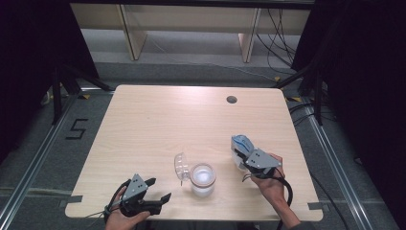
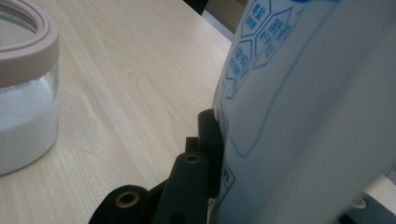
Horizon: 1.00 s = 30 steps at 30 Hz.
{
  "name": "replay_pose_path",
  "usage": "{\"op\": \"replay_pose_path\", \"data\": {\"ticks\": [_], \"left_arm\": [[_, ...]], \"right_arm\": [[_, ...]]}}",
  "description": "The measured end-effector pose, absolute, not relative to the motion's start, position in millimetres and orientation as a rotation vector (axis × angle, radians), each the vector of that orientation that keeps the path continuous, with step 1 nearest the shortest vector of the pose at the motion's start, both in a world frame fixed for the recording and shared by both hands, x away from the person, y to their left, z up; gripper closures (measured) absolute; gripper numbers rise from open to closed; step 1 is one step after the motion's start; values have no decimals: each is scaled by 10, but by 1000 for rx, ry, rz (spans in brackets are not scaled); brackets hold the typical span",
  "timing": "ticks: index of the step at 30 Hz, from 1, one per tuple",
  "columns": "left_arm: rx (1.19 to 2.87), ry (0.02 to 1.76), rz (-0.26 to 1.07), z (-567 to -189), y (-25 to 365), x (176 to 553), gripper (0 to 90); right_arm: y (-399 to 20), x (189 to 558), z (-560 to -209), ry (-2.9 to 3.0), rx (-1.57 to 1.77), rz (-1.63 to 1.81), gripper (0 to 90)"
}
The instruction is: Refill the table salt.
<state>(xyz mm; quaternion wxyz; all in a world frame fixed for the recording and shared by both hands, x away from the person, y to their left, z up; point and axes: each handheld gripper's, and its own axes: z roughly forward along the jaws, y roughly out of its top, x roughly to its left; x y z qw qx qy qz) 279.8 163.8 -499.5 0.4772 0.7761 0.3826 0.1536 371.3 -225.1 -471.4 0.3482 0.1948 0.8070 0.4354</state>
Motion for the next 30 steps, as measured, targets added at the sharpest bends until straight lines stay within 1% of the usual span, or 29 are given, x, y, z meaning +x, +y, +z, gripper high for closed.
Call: {"op": "replay_pose_path", "data": {"ticks": [11, 17, 30], "left_arm": [[1894, 939, 373, -4997, 1635, 2795, 219], [1890, 941, 375, -4996, 1634, 2796, 219], [1893, 938, 378, -4993, 1637, 2791, 219]], "right_arm": [[-2301, 3805, -4773, 2078, 577, 1197, 887], [-2379, 3846, -4821, 2093, 666, 1220, 888], [-2519, 3900, -4857, 2029, 737, 1242, 880]]}}
